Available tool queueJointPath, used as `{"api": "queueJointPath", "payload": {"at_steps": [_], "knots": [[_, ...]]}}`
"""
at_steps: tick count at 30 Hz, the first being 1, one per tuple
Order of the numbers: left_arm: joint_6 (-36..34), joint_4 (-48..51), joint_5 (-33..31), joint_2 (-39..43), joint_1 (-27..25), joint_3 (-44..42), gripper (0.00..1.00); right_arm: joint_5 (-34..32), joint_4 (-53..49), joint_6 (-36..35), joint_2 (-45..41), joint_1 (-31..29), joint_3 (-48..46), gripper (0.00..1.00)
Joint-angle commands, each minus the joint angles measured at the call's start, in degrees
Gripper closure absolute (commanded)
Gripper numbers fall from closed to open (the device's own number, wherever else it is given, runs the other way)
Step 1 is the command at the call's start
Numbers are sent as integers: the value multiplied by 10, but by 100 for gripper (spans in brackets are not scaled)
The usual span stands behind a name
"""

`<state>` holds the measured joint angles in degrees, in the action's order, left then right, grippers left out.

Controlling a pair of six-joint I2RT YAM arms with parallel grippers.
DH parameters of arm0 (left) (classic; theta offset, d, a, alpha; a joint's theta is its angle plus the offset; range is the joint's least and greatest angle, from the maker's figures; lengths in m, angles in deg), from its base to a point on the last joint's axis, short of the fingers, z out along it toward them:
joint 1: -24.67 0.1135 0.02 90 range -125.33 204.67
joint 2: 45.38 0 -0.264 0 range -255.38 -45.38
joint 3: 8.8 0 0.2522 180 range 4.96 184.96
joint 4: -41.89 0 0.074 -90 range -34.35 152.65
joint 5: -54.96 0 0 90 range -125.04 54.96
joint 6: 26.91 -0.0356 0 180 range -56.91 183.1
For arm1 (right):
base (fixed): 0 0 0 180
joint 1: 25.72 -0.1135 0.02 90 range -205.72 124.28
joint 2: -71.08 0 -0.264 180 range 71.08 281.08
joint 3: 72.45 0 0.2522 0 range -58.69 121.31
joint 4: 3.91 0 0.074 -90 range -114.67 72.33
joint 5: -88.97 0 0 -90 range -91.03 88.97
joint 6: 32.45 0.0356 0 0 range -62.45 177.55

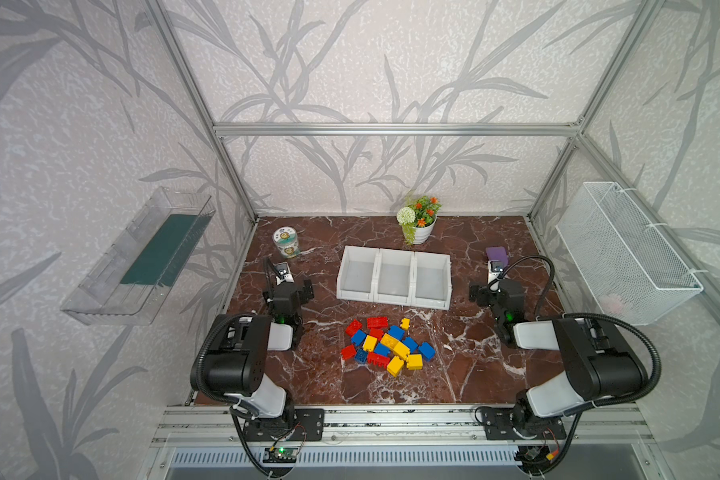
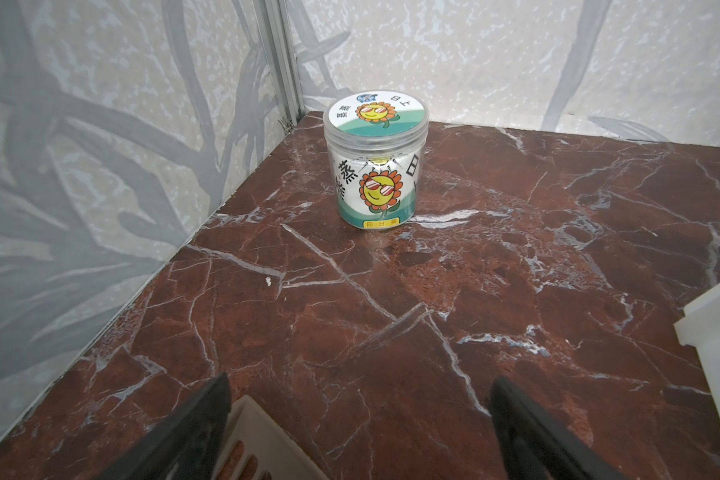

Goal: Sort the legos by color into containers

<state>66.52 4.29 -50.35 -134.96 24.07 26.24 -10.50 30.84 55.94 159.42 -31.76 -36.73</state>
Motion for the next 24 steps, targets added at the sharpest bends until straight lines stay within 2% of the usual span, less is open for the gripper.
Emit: {"api": "queueJointPath", "payload": {"at_steps": [1, 2, 4, 7, 10, 13, 17, 20, 24], "knots": [[-14, 170, 25, 75, 1, 74, 1, -1, -49, -15, -88, -3, 9, 1], [-3, 263, 31, 105, 1, 110, 1, 6, -140, -24, -135, -11, 27, 1], [20, 383, 58, 145, 1, 171, 1, -30, -339, -18, -209, -49, 92, 1], [60, 471, 149, 180, -4, 211, 1, -66, -561, 43, -268, -106, 180, 1], [109, 523, 185, 201, -32, 220, 1, -79, -701, 108, -296, -189, 236, 1], [116, 546, 168, 223, -88, 209, 1, -96, -793, 171, -291, -282, 263, 0], [129, 551, 182, 236, -145, 190, 1, -104, -863, 260, -261, -385, 256, 2], [123, 556, 189, 236, -170, 181, 1, -107, -876, 300, -238, -449, 240, 5], [95, 569, 170, 245, -189, 179, 1, -93, -921, 349, -205, -501, 240, 10]]}}
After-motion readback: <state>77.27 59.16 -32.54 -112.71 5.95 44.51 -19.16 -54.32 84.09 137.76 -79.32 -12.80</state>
